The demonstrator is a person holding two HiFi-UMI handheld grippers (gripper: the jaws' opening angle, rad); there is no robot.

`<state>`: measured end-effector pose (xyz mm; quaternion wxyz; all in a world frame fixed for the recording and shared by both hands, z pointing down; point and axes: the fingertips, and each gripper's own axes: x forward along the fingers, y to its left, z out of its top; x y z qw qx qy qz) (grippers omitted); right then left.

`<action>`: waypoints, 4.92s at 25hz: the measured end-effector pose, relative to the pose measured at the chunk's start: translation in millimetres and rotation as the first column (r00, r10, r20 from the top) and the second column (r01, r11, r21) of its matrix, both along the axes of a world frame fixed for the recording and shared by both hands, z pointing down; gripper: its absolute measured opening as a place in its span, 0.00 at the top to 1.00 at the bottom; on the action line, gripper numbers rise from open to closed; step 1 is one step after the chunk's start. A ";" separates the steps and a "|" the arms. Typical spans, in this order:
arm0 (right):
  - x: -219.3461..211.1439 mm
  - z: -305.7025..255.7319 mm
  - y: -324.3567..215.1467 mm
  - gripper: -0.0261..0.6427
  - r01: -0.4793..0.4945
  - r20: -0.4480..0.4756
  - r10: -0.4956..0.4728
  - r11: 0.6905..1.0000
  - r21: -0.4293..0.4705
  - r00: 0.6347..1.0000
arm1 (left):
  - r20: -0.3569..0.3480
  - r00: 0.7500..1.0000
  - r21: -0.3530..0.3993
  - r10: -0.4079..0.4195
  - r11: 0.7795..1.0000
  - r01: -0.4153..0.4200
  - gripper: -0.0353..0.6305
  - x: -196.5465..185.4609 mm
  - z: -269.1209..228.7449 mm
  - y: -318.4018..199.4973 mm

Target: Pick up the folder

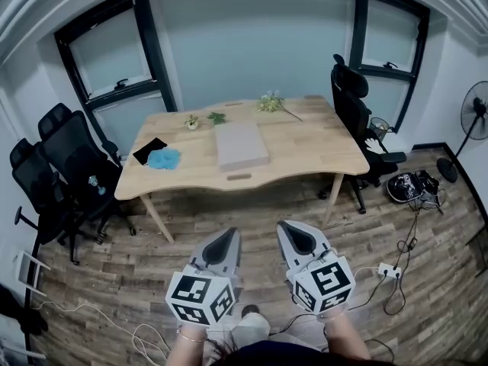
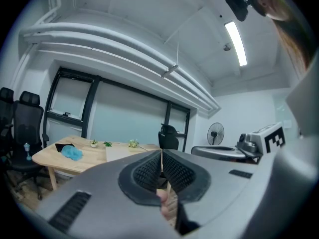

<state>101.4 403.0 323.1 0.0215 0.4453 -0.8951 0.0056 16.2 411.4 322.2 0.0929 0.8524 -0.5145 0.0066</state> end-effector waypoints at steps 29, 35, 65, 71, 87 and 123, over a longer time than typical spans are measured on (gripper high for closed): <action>-73.5 29.8 -121.8 0.96 -0.042 -0.052 0.039 0.997 -0.066 0.998 | -0.028 0.998 -0.032 0.061 0.998 -0.062 0.93 -66.7 21.3 -124.6; -85.6 30.7 -142.4 0.95 -0.040 -0.072 0.035 0.997 -0.069 0.997 | -0.038 0.996 -0.041 0.075 0.996 -0.076 0.93 -71.6 24.7 -145.7; -68.4 60.4 -277.8 0.84 0.001 -0.055 -0.010 0.986 -0.167 0.998 | -0.080 0.993 -0.100 0.082 0.991 -0.090 0.76 -67.8 45.4 -277.4; -56.3 68.3 -310.0 0.76 0.002 -0.063 -0.015 0.981 -0.196 0.998 | -0.092 0.993 -0.120 0.077 0.989 -0.088 0.72 -66.7 47.4 -309.3; -37.7 89.2 -394.6 0.61 0.052 -0.102 -0.081 0.965 -0.258 0.992 | -0.110 0.994 -0.190 0.018 0.981 -0.039 0.62 -62.7 66.3 -390.0; -40.7 167.4 -539.4 0.60 0.019 -0.185 -0.099 0.920 -0.391 0.978 | -0.129 0.989 -0.336 -0.074 0.941 0.026 0.59 -100.7 132.7 -532.3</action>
